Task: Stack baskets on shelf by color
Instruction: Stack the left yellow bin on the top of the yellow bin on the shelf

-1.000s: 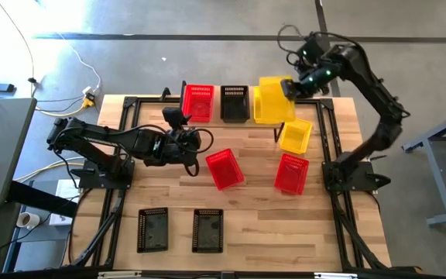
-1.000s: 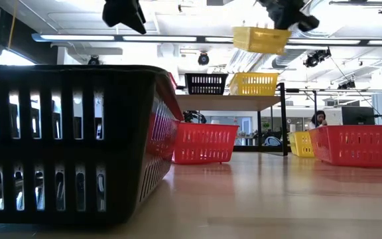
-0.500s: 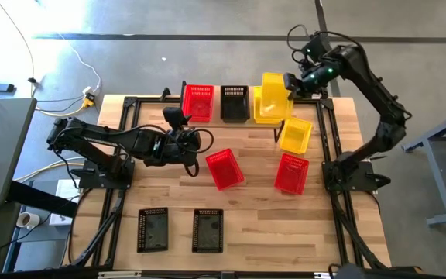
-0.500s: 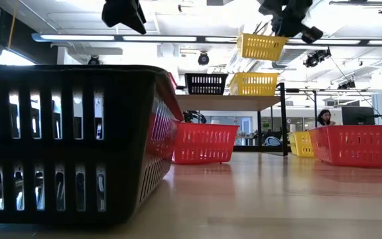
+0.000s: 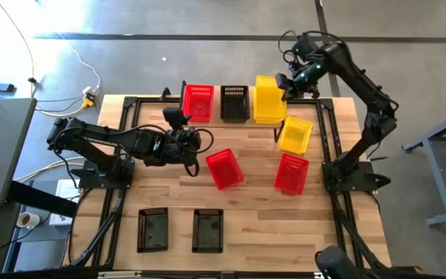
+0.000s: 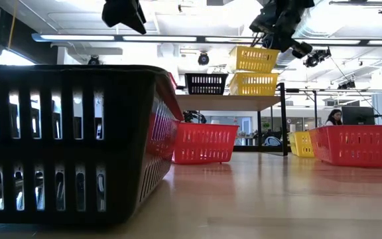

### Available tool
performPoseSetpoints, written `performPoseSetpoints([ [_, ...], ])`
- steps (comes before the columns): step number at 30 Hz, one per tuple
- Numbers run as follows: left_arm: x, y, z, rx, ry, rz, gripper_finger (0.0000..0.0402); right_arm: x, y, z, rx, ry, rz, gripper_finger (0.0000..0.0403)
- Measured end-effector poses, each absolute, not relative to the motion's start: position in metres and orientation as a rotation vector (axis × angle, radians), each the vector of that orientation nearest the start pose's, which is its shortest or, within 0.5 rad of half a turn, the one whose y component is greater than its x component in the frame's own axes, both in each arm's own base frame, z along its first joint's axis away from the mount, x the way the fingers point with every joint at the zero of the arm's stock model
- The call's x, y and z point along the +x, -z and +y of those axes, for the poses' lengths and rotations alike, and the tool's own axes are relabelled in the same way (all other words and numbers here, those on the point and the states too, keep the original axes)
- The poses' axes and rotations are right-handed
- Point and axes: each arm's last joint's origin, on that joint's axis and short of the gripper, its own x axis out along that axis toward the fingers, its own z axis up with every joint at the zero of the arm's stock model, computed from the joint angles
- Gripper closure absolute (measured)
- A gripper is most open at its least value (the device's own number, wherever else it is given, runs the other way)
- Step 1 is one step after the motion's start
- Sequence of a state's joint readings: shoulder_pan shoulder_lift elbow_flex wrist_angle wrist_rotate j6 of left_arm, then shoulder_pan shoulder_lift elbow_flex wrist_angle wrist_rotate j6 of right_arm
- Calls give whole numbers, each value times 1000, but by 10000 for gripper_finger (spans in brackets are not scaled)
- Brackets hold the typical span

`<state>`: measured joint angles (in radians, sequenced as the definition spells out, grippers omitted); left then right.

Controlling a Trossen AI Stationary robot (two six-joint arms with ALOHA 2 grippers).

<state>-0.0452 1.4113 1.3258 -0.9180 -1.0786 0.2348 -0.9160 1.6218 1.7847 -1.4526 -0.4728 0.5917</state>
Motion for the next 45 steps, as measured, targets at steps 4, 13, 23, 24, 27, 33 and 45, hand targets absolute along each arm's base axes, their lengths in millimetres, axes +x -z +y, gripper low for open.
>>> performPoseSetpoints([
  [4,272,-334,13,758,-844,1003,197,186,-373,-228,1364,698,902,403],
  [13,272,-334,13,759,-844,1003,197,182,-372,-232,1349,696,909,403],
  [23,272,-334,13,760,-844,1004,197,182,-371,-233,1324,724,916,379],
  [24,272,-334,13,760,-844,1003,197,182,-371,-233,1318,737,919,374],
  [27,272,-334,13,759,-844,1003,197,181,-371,-233,1305,748,922,358],
  [33,272,-334,13,760,-844,1004,197,183,-372,-235,1278,739,900,331],
  [45,272,-334,13,761,-843,1004,197,186,-373,-239,1229,730,860,328],
])
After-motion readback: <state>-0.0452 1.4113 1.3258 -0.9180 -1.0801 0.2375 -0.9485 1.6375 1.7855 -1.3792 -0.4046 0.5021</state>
